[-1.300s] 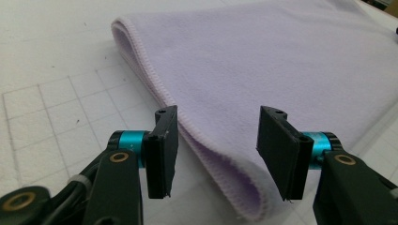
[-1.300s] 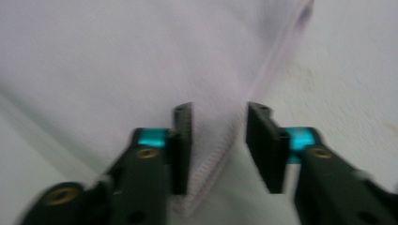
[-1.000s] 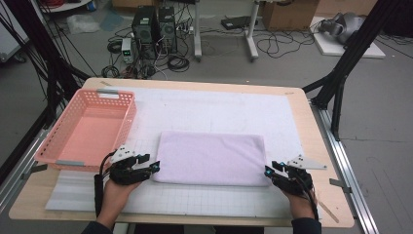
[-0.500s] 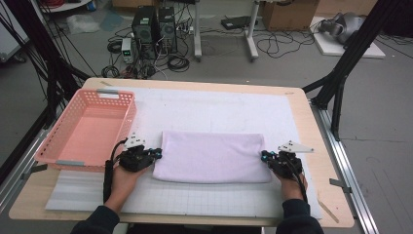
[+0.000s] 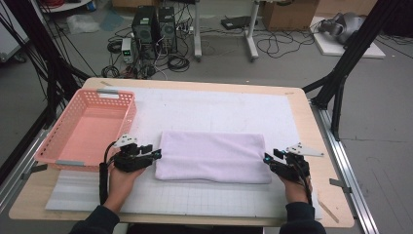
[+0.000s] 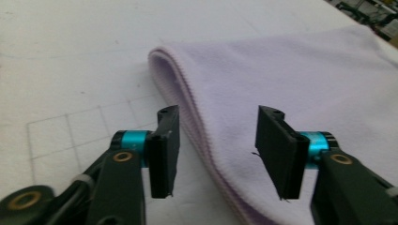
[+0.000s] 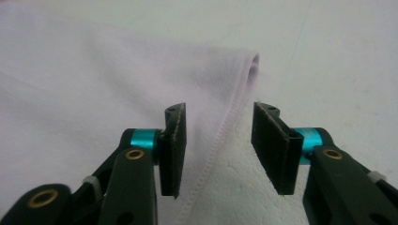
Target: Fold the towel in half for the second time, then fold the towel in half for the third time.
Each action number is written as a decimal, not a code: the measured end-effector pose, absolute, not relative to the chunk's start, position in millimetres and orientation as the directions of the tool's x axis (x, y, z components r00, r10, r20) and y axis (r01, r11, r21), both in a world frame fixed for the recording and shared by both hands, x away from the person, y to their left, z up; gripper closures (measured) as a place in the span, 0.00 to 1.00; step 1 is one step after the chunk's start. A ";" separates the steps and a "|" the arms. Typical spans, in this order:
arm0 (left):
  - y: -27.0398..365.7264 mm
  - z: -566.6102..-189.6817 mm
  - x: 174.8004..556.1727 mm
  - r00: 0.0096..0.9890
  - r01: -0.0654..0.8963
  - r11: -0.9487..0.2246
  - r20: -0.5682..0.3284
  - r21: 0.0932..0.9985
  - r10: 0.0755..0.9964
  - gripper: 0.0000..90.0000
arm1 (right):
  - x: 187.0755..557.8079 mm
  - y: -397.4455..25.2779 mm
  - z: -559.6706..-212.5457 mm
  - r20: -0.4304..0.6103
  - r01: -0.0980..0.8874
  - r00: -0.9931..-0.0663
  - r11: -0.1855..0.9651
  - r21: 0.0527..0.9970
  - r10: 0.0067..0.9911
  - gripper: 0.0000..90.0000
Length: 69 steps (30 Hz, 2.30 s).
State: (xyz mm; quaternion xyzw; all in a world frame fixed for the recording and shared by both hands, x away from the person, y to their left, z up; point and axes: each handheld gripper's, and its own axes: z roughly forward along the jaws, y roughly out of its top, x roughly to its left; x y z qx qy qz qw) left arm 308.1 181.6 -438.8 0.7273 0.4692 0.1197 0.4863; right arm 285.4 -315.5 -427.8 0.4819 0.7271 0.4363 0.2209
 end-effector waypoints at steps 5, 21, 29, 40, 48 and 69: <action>169.9 -446.3 296.7 0.552 0.620 -0.177 -0.264 0.765 0.791 0.48 | 277.2 -308.6 -442.6 0.113 0.581 -0.496 0.233 0.780 0.861 0.50; 173.8 -439.0 266.5 0.551 0.581 -0.254 -0.144 0.773 0.822 0.74 | 254.6 -316.9 -441.4 0.058 0.593 -0.465 0.262 0.761 0.884 0.50; 178.0 -440.9 277.8 0.594 0.472 -0.177 -0.163 0.864 0.788 0.49 | 263.6 -304.9 -441.1 0.043 0.495 -0.547 0.281 0.822 0.836 0.60; 186.8 -434.4 281.8 0.612 0.366 -0.082 -0.173 0.927 0.772 0.29 | 254.2 -332.6 -432.6 0.064 0.490 -0.503 0.224 0.843 0.862 0.42; 188.4 -432.1 278.7 0.614 0.344 -0.090 -0.152 0.935 0.775 0.21 | 253.8 -338.5 -420.9 0.009 0.397 -0.460 0.197 0.896 0.888 0.21; 183.1 -436.1 278.6 0.607 0.411 -0.115 -0.178 0.904 0.775 0.21 | 253.0 -338.3 -422.2 -0.003 0.410 -0.460 0.215 0.887 0.888 0.19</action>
